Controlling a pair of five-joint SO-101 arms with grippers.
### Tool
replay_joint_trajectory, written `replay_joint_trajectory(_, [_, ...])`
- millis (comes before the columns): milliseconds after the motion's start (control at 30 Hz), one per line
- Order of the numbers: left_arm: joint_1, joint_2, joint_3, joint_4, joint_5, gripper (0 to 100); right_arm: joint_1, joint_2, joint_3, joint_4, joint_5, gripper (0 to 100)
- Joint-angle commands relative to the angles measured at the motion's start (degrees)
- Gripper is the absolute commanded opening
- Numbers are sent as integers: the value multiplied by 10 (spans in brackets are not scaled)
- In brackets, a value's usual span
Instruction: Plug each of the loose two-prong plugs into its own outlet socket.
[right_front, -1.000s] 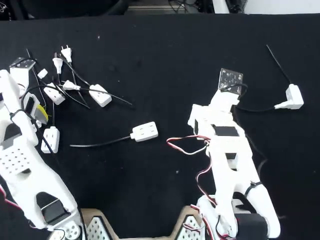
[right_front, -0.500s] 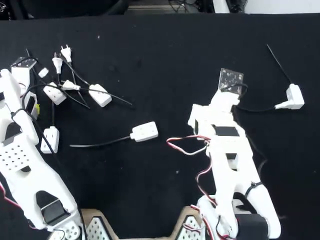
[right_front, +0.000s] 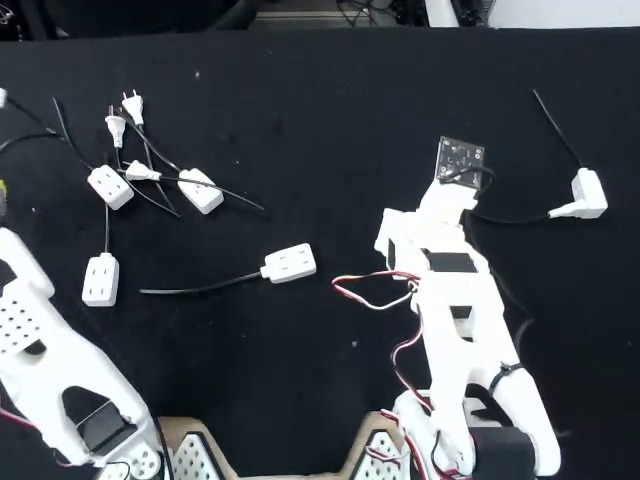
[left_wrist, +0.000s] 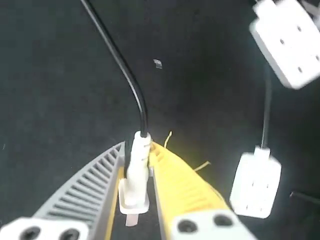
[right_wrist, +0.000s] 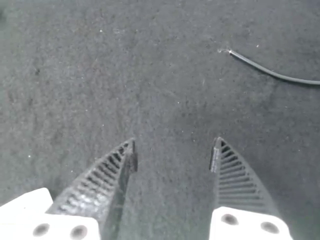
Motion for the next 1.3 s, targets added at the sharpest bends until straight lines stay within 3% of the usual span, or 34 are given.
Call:
replay_joint_trajectory(0, [0, -8, -44, 9, 74, 30, -8, -22, -19, 1, -4, 222])
replay_joint_trajectory(267, [36, -64, 44, 10, 141, 29, -8, -22, -20, 1, -4, 222])
replay_joint_trajectory(500, [91, -273, 248, 9, 187, 29, -9, -22, -22, 1, -4, 222])
replay_joint_trajectory(700, [258, -425, 424, -11, 187, 29, -9, -25, -21, 1, -4, 222])
replay_joint_trajectory(900, [396, -452, 525, -96, 188, 29, -8, -25, -19, 1, -4, 222])
replay_joint_trajectory(1267, [510, -454, 560, -115, 189, 30, -8, -25, -19, 1, -4, 222])
